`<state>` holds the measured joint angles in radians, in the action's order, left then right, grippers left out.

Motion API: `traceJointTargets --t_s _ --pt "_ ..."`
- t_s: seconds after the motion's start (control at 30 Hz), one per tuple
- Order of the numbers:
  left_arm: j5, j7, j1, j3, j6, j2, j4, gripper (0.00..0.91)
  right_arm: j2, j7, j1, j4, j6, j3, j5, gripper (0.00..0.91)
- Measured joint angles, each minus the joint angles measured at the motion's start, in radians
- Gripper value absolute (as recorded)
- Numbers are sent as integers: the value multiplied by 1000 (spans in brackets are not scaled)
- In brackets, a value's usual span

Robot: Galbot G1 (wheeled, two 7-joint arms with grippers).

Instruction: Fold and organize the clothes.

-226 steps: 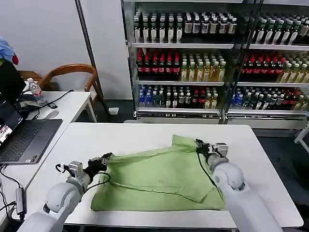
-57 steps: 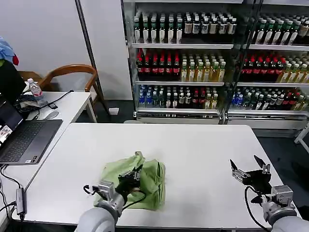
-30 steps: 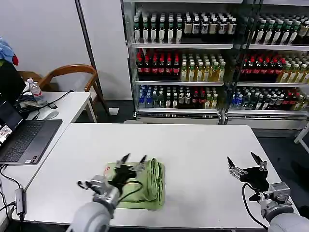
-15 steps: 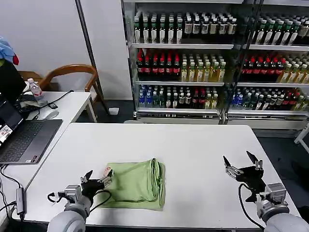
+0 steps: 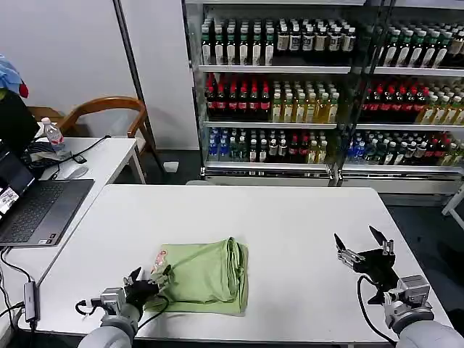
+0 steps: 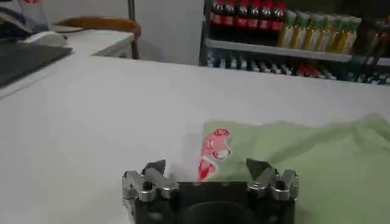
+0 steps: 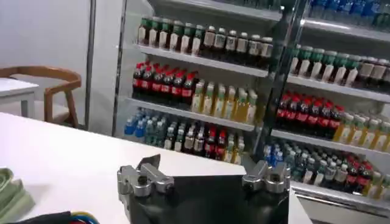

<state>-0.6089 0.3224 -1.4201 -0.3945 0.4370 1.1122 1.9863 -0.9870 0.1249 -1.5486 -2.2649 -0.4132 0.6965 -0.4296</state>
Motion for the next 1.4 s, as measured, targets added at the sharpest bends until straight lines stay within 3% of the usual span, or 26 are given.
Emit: traceJointTargets --t_s 0.93,1.17,1.4 --pt "91 -55 -32 47 -70 34 -20 20 -18 3 -3 -3 8 -10 19 907" --pt "114 -126 -51 -48 -33 -3 45 30 -17 1 4 -2 17 -21 29 907" --pt "-19 -144 -70 -249 47 -93 114 30 -9 -3 16 1 27 -36 31 907"
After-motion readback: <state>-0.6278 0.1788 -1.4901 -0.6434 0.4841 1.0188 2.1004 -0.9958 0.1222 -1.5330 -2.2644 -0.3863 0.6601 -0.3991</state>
